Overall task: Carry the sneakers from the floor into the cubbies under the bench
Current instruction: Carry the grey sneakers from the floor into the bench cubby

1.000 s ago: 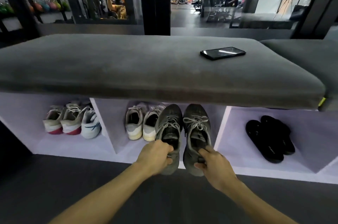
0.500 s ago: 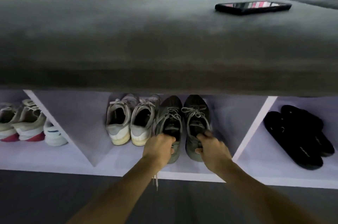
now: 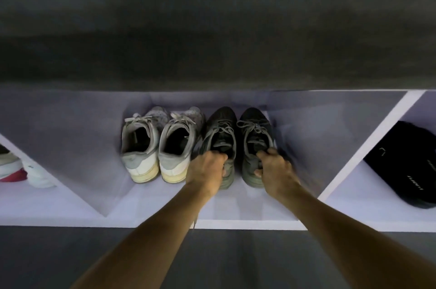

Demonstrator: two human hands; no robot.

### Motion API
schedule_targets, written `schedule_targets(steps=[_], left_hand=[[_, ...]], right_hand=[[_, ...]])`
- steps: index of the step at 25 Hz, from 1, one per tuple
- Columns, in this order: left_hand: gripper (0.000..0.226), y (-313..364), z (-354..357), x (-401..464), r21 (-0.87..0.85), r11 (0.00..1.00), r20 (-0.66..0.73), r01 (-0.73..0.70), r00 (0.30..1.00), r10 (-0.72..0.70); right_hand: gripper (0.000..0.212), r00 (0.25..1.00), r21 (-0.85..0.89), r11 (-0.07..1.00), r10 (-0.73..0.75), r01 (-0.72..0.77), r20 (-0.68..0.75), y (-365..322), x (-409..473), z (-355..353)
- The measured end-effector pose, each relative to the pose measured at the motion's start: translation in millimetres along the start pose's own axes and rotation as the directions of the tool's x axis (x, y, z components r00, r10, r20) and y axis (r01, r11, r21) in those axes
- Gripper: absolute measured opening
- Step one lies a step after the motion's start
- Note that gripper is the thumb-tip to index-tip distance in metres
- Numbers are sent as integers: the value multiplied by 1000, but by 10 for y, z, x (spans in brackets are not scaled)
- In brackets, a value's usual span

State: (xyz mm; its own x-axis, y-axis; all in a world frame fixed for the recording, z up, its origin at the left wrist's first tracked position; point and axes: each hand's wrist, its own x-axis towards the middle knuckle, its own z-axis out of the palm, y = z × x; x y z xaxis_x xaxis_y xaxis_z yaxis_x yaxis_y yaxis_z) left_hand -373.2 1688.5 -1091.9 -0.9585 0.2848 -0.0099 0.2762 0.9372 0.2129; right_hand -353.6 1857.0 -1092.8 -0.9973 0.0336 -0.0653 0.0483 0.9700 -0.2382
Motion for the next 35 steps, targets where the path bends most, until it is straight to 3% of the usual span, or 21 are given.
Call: schedule_targets(steps=[3, 8, 12, 22, 28, 35], left_hand=[[21, 29, 16, 85, 14, 1000, -30, 27, 999, -26], [57, 78, 14, 73, 110, 993, -8, 31, 1000, -30], [68, 79, -51, -26, 109, 994, -18, 3, 1000, -1], [66, 325, -654, -645, 107, 994, -61, -25, 998, 32], [62, 747, -1425, -1378, 111, 994, -98, -25, 995, 36], [58, 1255, -2509, -2183, 147, 988, -166, -53, 983, 78]], right_hand=[[36, 998, -17, 1000, 25, -26, -65, 26, 54, 22], [53, 996, 66, 998, 11, -5, -87, 80, 51, -35], [57, 993, 71, 995, -64, 71, -100, 36, -48, -147], [57, 972, 22, 978, -202, 206, -120, -101, -745, -771], [51, 934, -28, 948, -316, 316, -164, -189, -1525, -1478], [52, 920, -29, 935, -352, 353, -173, -379, -2438, -2492]])
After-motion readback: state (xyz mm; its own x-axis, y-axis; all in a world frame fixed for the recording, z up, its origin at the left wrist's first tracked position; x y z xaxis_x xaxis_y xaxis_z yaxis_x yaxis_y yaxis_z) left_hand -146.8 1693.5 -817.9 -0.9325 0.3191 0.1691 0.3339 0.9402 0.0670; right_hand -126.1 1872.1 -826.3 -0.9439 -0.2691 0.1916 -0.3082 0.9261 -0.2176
